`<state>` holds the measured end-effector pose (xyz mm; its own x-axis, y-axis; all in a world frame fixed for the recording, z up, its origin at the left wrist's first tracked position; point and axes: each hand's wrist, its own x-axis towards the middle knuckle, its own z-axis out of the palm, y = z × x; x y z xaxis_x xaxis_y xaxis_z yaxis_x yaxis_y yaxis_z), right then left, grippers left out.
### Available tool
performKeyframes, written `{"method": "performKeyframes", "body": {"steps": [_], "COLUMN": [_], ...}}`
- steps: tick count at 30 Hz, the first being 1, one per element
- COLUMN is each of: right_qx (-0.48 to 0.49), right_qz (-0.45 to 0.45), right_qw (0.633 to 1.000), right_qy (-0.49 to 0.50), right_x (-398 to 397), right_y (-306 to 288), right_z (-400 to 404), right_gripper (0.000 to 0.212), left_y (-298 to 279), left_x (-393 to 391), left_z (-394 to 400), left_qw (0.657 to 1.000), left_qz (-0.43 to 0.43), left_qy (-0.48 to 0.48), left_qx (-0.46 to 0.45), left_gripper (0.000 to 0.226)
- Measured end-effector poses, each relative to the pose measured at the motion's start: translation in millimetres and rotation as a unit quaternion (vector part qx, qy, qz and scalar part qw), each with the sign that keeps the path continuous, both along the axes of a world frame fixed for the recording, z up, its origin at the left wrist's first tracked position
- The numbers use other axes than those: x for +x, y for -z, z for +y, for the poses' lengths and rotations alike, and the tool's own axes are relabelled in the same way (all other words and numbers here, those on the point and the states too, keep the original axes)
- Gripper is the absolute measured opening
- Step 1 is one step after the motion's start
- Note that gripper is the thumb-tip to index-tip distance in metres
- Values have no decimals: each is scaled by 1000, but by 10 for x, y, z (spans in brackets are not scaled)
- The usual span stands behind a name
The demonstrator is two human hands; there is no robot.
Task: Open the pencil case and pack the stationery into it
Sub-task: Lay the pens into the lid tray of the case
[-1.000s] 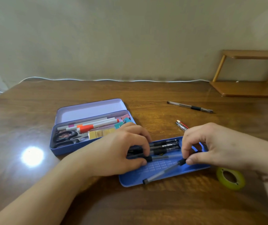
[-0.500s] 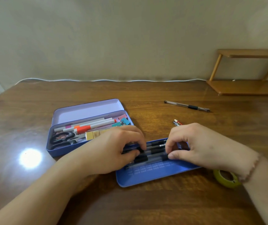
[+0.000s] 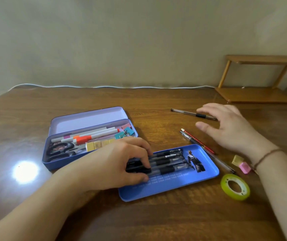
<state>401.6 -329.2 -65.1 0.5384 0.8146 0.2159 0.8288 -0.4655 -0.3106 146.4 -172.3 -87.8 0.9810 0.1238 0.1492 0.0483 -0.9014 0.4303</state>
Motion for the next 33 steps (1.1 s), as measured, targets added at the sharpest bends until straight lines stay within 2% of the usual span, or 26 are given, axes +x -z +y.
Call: {"method": "performKeyframes", "body": {"steps": [2,5,7,10,12,15,17,20,22,24,27,30,33], "right_qx": [-92,-159,-106,-13,-1,39,117,200,218,254,356,436,446], "right_qz": [39,70,52,-3,11,35,-1,-67,-74,-58,-17,60,123], "right_qw": [993,981,987,987,988,992,991,975,959,940,898,855,829], "right_qy": [71,82,106,159,157,115,66,-74,-166,-221,-260,-276,-313], "right_x": [233,342,333,291,287,230,111,-242,-497,-713,-930,-1083,-1190], "right_y": [132,281,281,228,219,148,36,-156,-209,-205,-178,-127,-76], "right_z": [24,73,92,66,54,28,-20,-68,-53,-29,-16,1,41], "right_gripper": [60,59,49,18,16,32,34,33,30,26,23,30,44], "left_y": [-4,-25,-32,-32,-25,1,19,-10,-61,-97,-121,-150,-164], "left_x": [0,2,1,1,-1,18,39,64,66,57,46,34,26], "left_z": [-13,-41,-56,-59,-54,-47,-54,-79,-83,-72,-94,-147,-182], "left_qw": [1000,1000,1000,1000,1000,999,992,954,932,933,952,963,959], "left_qz": [-3,-5,-7,-11,-12,-41,-117,-269,-319,-317,-287,-258,-276], "left_qy": [-3,-1,-1,-4,-2,-11,-45,-119,-160,-169,-107,-58,-30], "left_qx": [4,6,2,-4,-2,9,-9,-65,-62,-29,-8,-48,-49], "left_gripper": [17,15,15,17,21,25,35,50,48,34,13,12,13]}}
